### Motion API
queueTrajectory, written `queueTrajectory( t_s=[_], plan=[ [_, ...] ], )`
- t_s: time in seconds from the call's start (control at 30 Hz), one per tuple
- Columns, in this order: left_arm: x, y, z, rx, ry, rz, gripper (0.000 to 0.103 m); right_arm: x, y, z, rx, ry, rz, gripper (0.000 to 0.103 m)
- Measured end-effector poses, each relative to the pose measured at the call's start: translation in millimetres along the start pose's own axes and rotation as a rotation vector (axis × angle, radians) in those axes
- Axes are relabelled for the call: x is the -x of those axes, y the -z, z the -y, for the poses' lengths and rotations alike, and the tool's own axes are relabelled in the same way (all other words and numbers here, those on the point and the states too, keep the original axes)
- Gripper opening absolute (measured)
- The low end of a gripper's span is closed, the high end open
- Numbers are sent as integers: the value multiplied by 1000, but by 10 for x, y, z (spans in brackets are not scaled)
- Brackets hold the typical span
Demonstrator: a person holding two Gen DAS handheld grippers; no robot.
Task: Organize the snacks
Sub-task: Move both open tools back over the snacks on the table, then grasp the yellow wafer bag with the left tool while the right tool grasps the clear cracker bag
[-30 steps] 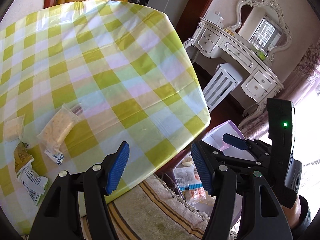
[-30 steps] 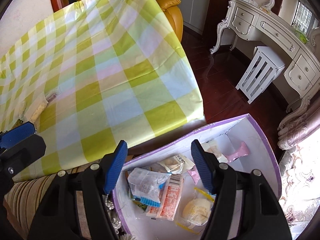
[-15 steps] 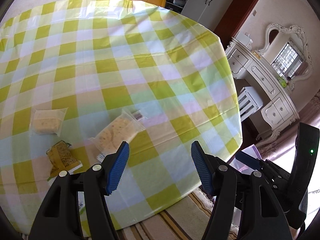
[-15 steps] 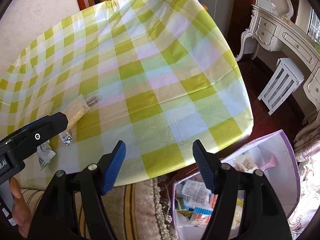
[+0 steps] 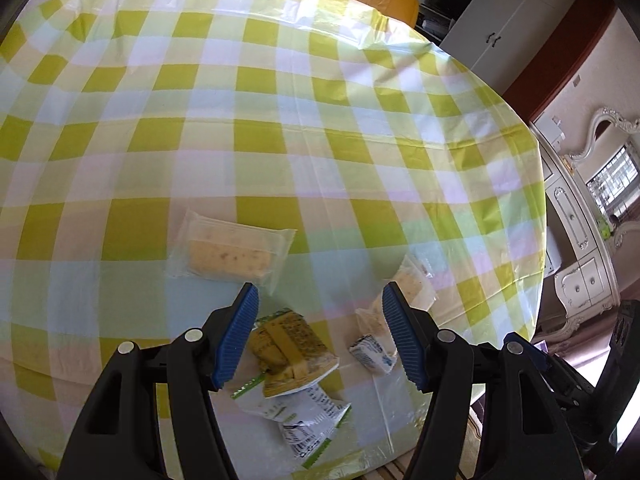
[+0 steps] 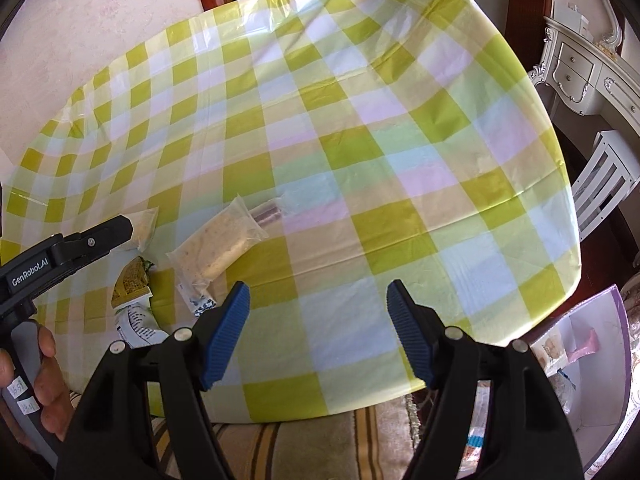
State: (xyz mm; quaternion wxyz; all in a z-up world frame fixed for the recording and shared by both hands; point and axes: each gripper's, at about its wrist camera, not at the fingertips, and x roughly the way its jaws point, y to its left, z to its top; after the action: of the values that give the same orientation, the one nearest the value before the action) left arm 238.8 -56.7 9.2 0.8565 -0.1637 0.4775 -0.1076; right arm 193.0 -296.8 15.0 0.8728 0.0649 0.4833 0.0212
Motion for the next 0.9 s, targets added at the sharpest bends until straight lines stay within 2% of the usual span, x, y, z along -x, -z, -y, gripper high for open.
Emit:
queueTrajectory(
  t_s=[0.27, 0.47, 0.67, 0.9],
  plan=[
    [-86, -35, -472, 132, -2, -25, 63, -166, -63, -328, 36, -60, -27, 71],
    [-131, -19, -554, 156, -1, -32, 63, -327, -139, -474, -41, -106, -62, 71],
    [-123, -6, -652, 197, 8, -22, 63, -478, -254, -559, -161, -75, -74, 71],
    [-37, 46, -744, 238, 33, -6, 63, -644, -321, -707, -181, -37, -89, 71]
  ],
)
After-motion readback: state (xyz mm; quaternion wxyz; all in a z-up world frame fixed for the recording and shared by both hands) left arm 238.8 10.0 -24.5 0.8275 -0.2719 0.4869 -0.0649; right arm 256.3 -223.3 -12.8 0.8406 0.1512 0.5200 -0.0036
